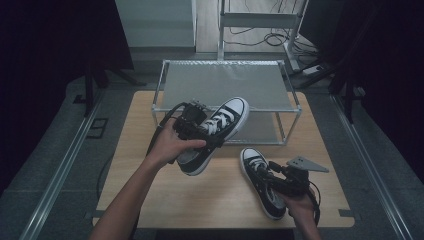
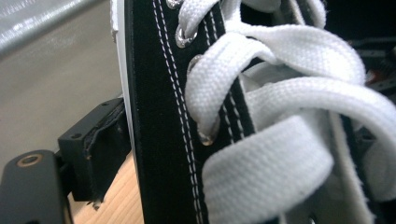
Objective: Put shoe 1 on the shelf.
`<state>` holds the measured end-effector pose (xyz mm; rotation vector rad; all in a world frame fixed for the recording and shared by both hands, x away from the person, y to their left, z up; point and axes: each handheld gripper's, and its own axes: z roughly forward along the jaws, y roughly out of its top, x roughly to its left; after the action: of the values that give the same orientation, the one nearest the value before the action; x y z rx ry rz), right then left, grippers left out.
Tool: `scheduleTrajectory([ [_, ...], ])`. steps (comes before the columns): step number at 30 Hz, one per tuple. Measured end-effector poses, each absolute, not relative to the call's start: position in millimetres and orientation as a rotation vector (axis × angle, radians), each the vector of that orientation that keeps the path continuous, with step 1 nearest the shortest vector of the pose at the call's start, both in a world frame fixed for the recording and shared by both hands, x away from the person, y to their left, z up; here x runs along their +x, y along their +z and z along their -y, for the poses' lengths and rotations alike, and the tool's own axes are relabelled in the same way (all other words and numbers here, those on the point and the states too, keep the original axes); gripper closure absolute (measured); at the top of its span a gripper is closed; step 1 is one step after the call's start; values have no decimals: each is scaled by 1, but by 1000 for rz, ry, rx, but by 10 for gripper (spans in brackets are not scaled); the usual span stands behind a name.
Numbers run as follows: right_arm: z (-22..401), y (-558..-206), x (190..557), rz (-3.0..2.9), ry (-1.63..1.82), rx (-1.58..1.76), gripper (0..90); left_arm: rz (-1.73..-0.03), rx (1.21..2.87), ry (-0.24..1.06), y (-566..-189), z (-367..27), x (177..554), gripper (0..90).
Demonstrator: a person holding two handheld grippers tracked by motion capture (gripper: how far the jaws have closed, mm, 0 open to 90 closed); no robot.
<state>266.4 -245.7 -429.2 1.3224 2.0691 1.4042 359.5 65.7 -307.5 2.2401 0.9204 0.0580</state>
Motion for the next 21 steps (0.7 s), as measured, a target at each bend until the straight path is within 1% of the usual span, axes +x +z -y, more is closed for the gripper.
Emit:
scheduleTrajectory([
  [12, 245, -431, 267, -2077, 1400, 1328, 480, -946, 2205, 47, -294, -68, 380, 136],
  [21, 247, -431, 268, -2079, 1399, 1326, 480, -998, 2189, 50, -283, -69, 402, 136],
])
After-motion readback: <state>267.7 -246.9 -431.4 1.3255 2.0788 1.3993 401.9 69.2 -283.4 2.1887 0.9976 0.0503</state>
